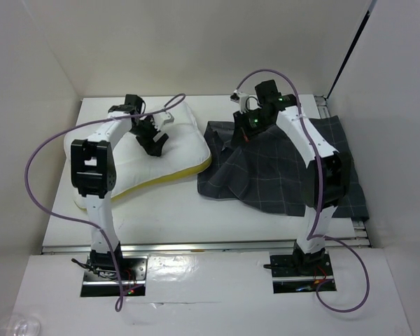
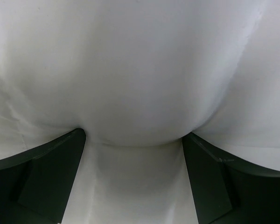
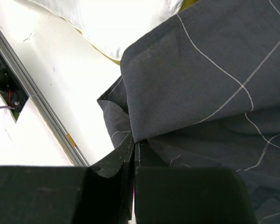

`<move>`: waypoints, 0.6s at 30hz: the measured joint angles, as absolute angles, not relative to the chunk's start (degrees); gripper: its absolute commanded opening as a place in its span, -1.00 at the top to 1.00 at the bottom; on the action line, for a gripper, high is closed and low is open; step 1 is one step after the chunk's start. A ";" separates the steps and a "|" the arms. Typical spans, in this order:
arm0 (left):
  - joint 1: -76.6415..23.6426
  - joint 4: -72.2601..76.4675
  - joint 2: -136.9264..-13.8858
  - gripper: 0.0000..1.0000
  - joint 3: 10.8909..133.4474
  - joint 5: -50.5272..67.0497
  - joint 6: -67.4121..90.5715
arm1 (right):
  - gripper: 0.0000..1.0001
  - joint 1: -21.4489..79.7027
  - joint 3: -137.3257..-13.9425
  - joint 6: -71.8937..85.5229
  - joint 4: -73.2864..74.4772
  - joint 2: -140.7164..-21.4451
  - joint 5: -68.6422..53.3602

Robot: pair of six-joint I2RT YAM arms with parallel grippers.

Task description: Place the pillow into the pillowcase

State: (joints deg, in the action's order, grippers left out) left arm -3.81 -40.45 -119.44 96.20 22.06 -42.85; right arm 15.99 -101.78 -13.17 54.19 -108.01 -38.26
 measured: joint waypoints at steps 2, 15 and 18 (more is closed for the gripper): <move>-3.07 -44.42 -122.87 -1.00 100.90 24.51 -42.06 | 1.00 16.03 -102.15 -13.19 54.30 -108.38 -38.39; -2.37 -40.73 -121.80 1.00 96.49 24.73 -39.57 | 1.00 16.80 -102.94 -13.19 54.94 -110.08 -38.28; -2.39 -37.47 -119.79 1.00 93.25 24.18 -38.76 | 1.00 16.80 -103.13 -13.21 55.00 -110.10 -38.28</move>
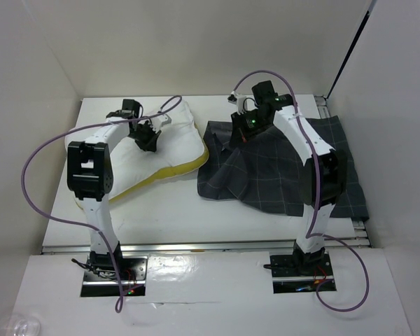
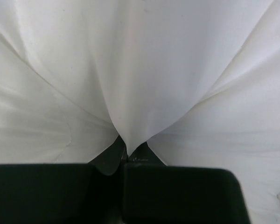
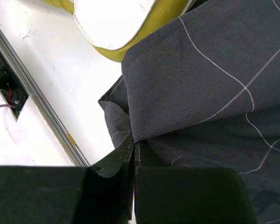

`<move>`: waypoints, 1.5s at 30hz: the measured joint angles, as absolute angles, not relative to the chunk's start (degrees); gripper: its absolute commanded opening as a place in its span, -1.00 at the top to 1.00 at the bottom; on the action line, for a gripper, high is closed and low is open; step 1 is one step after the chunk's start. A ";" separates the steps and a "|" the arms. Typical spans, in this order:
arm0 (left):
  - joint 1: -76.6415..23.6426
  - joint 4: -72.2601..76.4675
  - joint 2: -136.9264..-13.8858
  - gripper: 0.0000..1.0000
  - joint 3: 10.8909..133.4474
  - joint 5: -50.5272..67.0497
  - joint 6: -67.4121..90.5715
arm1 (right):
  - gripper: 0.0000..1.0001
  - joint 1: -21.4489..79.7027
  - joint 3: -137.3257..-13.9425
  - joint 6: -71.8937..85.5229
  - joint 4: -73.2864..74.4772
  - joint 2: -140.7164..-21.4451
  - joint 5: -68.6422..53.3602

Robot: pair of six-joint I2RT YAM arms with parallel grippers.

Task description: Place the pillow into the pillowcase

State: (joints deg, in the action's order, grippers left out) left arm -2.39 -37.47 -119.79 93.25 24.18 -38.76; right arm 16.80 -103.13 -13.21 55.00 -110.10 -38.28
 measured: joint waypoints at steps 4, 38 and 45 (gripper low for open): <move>-2.07 -33.71 -116.33 1.00 89.12 23.90 -38.83 | 1.00 16.80 -103.20 -13.19 55.02 -110.10 -38.28; -7.94 -75.24 -95.83 1.00 91.26 36.80 -60.18 | 1.00 17.30 -99.04 -8.14 41.17 -103.09 -39.83; -11.05 -75.42 -96.88 1.00 88.53 36.42 -61.32 | 1.00 17.89 -98.54 -9.63 41.65 -101.49 -44.97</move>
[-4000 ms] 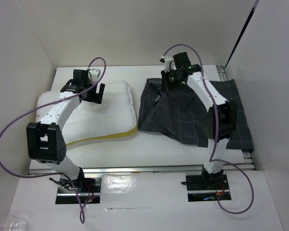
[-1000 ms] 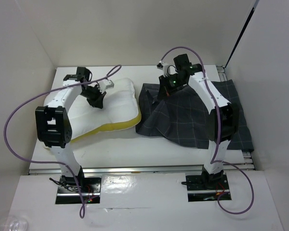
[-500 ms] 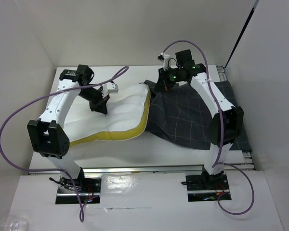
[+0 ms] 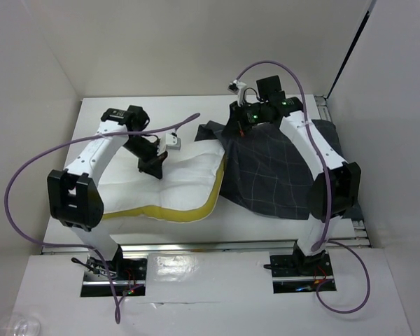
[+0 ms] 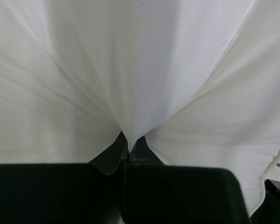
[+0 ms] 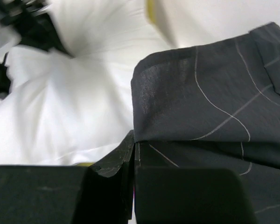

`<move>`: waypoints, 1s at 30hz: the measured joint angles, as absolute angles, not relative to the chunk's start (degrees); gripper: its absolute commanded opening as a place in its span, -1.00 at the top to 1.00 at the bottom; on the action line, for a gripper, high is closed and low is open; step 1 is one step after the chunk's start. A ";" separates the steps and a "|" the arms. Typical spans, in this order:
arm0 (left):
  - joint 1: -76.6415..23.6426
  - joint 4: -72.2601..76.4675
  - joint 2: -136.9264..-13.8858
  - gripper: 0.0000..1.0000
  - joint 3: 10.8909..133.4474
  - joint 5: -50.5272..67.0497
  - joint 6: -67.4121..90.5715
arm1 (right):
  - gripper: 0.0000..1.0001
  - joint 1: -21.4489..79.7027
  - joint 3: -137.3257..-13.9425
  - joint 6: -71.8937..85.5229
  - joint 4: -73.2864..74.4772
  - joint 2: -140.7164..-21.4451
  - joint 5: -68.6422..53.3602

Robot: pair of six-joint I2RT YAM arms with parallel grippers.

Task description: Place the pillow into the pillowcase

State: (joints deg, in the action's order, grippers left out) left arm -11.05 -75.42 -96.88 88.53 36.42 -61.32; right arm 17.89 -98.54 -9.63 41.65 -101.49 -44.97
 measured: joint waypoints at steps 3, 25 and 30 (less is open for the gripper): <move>-11.07 -75.09 -100.68 1.00 91.53 36.62 -60.88 | 1.00 19.97 -98.54 -12.25 44.05 -100.14 -47.57; -4.27 -71.33 -119.48 1.00 114.61 38.68 -55.18 | 1.00 29.47 -86.24 -25.32 60.18 -91.18 -45.67; -2.28 -70.85 -121.12 1.00 115.15 38.72 -51.77 | 1.00 29.91 -86.46 -25.63 61.47 -90.67 -45.84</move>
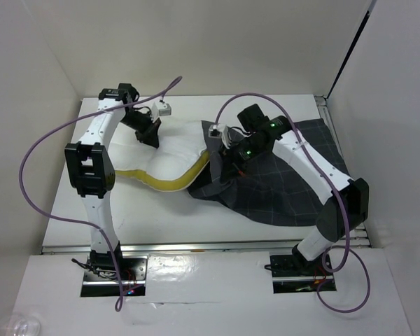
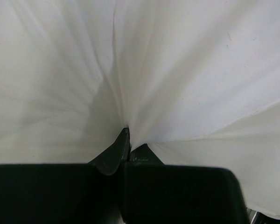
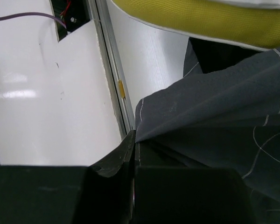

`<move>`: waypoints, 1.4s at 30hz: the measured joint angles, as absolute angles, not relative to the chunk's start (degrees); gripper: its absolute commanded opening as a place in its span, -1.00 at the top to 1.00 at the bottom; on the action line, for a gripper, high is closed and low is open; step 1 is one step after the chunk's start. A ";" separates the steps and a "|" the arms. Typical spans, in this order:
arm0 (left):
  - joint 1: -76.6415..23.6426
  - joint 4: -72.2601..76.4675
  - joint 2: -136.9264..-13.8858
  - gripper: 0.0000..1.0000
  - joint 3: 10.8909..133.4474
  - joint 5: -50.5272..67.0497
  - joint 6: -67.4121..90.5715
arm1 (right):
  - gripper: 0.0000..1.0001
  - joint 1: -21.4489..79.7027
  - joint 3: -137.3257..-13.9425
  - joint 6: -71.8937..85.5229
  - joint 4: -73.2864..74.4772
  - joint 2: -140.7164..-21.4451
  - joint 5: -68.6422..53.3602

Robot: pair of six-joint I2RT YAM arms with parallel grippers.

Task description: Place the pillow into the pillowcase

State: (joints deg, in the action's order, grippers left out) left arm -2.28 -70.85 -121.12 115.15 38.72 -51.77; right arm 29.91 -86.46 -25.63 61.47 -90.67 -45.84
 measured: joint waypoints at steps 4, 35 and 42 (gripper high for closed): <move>-2.55 -70.15 -121.38 1.00 115.37 38.85 -48.62 | 1.00 31.57 -88.84 -25.78 62.30 -91.98 -46.17; -11.46 -43.33 -121.91 1.00 110.24 20.08 -13.43 | 1.00 34.37 -109.93 -25.76 62.74 -109.71 -49.10; -11.29 -40.56 -122.50 1.00 110.08 17.74 -9.69 | 1.00 34.37 -109.47 -24.29 62.06 -109.71 -47.99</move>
